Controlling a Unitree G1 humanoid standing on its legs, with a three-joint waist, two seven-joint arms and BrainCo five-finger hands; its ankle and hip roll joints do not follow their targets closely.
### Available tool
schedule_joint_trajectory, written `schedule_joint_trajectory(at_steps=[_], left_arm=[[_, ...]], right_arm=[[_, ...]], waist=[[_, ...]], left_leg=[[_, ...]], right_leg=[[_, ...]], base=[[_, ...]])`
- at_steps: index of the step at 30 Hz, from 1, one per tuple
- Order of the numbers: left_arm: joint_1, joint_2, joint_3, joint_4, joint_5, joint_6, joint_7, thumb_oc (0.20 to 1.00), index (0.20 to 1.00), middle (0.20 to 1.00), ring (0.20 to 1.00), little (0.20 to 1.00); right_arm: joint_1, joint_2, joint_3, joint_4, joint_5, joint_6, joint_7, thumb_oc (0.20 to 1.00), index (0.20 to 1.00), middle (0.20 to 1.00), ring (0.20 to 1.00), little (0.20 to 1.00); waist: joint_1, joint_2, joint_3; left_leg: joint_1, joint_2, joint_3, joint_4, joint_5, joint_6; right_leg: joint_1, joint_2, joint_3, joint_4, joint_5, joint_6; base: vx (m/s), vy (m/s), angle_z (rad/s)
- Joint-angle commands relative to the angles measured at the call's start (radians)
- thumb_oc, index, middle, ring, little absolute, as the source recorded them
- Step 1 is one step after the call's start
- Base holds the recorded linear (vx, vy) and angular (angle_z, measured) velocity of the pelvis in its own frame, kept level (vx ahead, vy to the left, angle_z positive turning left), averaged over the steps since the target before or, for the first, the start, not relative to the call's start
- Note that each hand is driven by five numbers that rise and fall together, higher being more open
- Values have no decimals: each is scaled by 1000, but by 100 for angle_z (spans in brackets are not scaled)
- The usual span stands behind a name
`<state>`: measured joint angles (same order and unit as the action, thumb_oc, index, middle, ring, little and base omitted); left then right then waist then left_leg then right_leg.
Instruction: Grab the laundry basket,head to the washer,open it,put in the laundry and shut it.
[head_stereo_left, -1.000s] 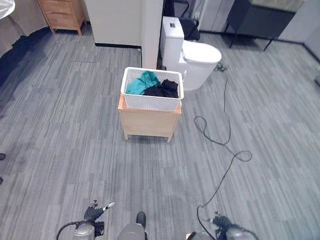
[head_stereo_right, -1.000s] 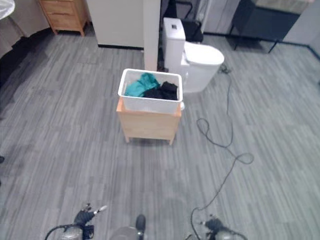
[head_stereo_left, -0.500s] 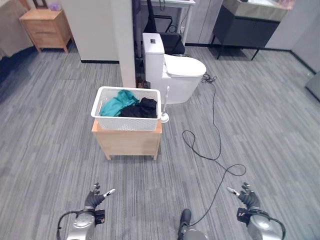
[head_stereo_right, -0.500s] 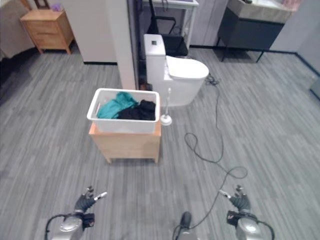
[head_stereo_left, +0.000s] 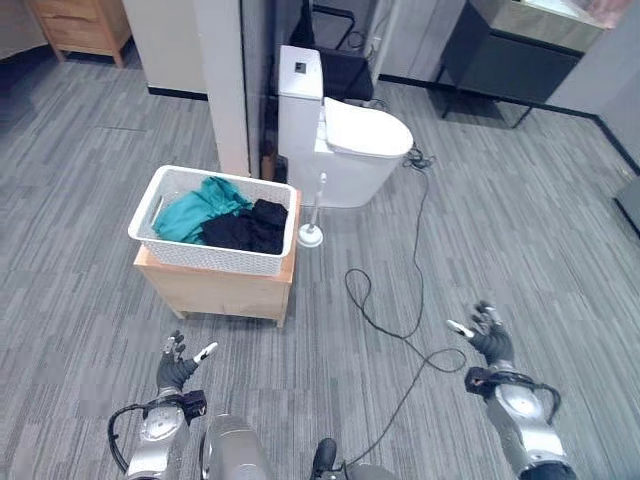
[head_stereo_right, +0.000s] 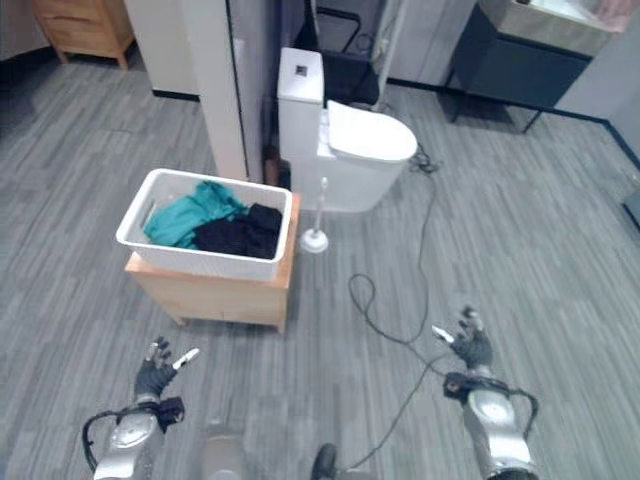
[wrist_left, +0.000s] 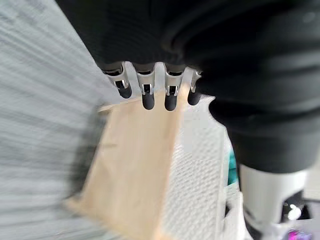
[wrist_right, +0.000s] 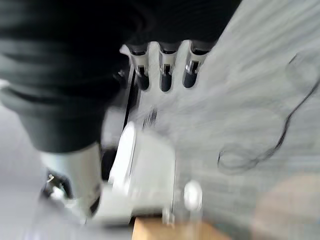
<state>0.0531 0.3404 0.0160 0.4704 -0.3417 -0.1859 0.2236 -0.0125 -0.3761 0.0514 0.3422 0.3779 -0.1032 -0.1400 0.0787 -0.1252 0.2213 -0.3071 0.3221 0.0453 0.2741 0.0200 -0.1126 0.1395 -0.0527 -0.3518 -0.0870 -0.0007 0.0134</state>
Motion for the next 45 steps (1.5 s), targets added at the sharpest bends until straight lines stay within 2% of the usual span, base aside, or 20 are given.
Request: schedule_joint_trajectory(at_steps=[1,3,5,6,8,9,10,11,12,13,14,16,19,21,24,28,30,35,38,45], left_arm=[[-38,54,-2,-56,93,-20,100,1000,1000,1000,1000,1000],[-55,48,-3,-79,127,-12,144,1000,1000,1000,1000,1000],[-46,42,3,-105,141,-7,142,1000,1000,1000,1000,1000],[-33,42,2,-143,185,-3,159,1000,1000,1000,1000,1000],[-23,54,10,-174,193,0,181,1000,1000,1000,1000,1000],[-24,54,10,-174,193,0,181,1000,1000,1000,1000,1000],[-16,70,29,-201,211,21,202,1000,1000,1000,1000,1000],[-12,92,51,-238,224,49,211,1000,1000,1000,1000,1000],[-11,92,52,-241,224,51,211,1000,1000,1000,1000,1000],[9,124,95,-294,258,68,207,1000,1000,1000,1000,1000],[14,136,110,-313,278,74,202,1000,1000,1000,1000,1000],[9,174,138,-355,334,85,179,1000,1000,1000,1000,1000],[-14,210,169,-384,386,111,130,1000,1000,1000,1000,1000],[-54,229,152,-381,373,127,84,1000,1000,1000,1000,1000],[-79,246,120,-383,332,153,-25,1000,1000,1000,1000,1000],[-137,295,88,-352,347,182,-62,1000,1000,1000,1000,1000],[-251,359,17,-295,321,219,-105,1000,1000,1000,1000,1000],[-450,406,-125,-217,295,280,-180,1000,1000,1000,1000,1000],[-634,423,-227,-113,275,307,-162,1000,1000,1000,1000,1000],[-902,404,-351,71,283,350,-105,1000,1000,1000,1000,1000]], right_arm=[[-88,-74,36,27,-18,-32,-3,1000,1000,1000,1000,1000],[-110,-60,51,38,-35,-30,-20,1000,1000,1000,1000,1000],[-113,-54,54,43,-42,-22,-19,1000,1000,1000,1000,1000],[-112,-28,50,43,-66,-14,-34,1000,1000,1000,1000,1000],[-119,-3,57,53,-78,-4,-37,1000,1000,1000,1000,1000],[-120,-3,56,53,-78,-4,-38,1000,1000,1000,1000,1000],[-147,27,56,69,-80,6,-60,1000,1000,1000,1000,1000],[-164,39,49,90,-74,22,-72,1000,1000,1000,1000,1000],[-165,40,49,91,-74,22,-72,1000,1000,1000,1000,1000],[-182,35,40,102,-78,32,-77,1000,1000,1000,1000,1000],[-181,31,31,98,-84,36,-77,1000,1000,1000,1000,1000],[-181,10,15,85,-106,44,-77,1000,1000,1000,1000,1000],[-188,-23,-19,71,-132,54,-80,1000,1000,1000,1000,1000],[-180,-34,-42,63,-141,64,-78,1000,1000,1000,1000,1000],[-148,-59,-95,61,-163,89,-74,1000,1000,1000,1000,1000],[-142,-94,-128,78,-161,106,-71,1000,1000,1000,1000,1000],[-164,-136,-123,89,-158,126,-48,1000,1000,1000,1000,1000],[-192,-174,-80,90,-167,168,14,1000,1000,1000,1000,1000],[-268,-180,-14,114,-158,184,27,1000,1000,1000,1000,1000],[-491,-170,126,171,-236,241,3,1000,1000,1000,1000,1000]], waist=[[56,17,-26],[64,24,-31],[64,33,-43],[77,39,-55],[100,32,-62],[101,30,-63],[116,31,-64],[118,43,-70],[118,41,-70],[129,51,-69],[130,55,-74],[125,62,-71],[119,75,-71],[109,75,-64],[102,61,-65],[84,61,-89],[65,62,-99],[41,61,-93],[34,55,-57],[39,37,56]], left_leg=[[135,15,-90,-319,119,-19],[111,0,-123,-337,129,-38],[124,-8,-109,-342,113,-35],[97,-38,-103,-256,103,-35],[98,-92,-93,-179,27,4],[96,-95,-92,-179,29,6],[113,-134,-56,-148,-12,40],[138,-154,-14,-147,-35,68],[139,-156,-12,-148,-35,70],[179,-183,28,-166,-58,91],[203,-187,34,-180,-80,87],[234,-203,55,-209,-83,92],[269,-214,78,-247,-83,94],[278,-220,75,-259,-76,92],[274,-242,83,-252,-68,91],[281,-237,75,-268,-63,79],[278,-226,60,-297,-44,66],[258,-214,36,-338,-16,55],[225,-211,25,-339,-4,54],[95,-206,10,-286,7,56]], right_leg=[[-63,-68,56,68,-75,89],[-37,-79,51,80,-91,93],[-23,-90,50,83,-92,104],[-5,-131,44,104,-82,119],[-5,-203,55,139,-43,143],[-7,-206,56,139,-40,144],[-38,-271,42,198,23,157],[-61,-308,-10,250,65,149],[-63,-311,-8,252,65,151],[-76,-345,-84,295,99,158],[-75,-348,-108,299,113,182],[-83,-345,-147,263,155,202],[-94,-312,-178,192,153,217],[-100,-276,-141,169,118,209],[-80,-278,-124,120,126,205],[-54,-263,-125,78,122,205],[-50,-244,-125,57,108,201],[-64,-222,-128,25,95,196],[-91,-215,-121,20,94,192],[-197,-211,-92,25,104,181]], base=[[307,282,39],[306,340,28],[243,340,-2],[265,436,2],[263,487,18],[165,508,1],[166,591,-50],[170,589,-76],[178,505,-77],[181,285,-47],[215,347,-43],[95,132,-25],[58,73,-11],[45,29,-8],[55,-29,16],[98,-66,11],[67,-86,0],[14,-49,15],[-83,-41,15],[-142,-21,2]])
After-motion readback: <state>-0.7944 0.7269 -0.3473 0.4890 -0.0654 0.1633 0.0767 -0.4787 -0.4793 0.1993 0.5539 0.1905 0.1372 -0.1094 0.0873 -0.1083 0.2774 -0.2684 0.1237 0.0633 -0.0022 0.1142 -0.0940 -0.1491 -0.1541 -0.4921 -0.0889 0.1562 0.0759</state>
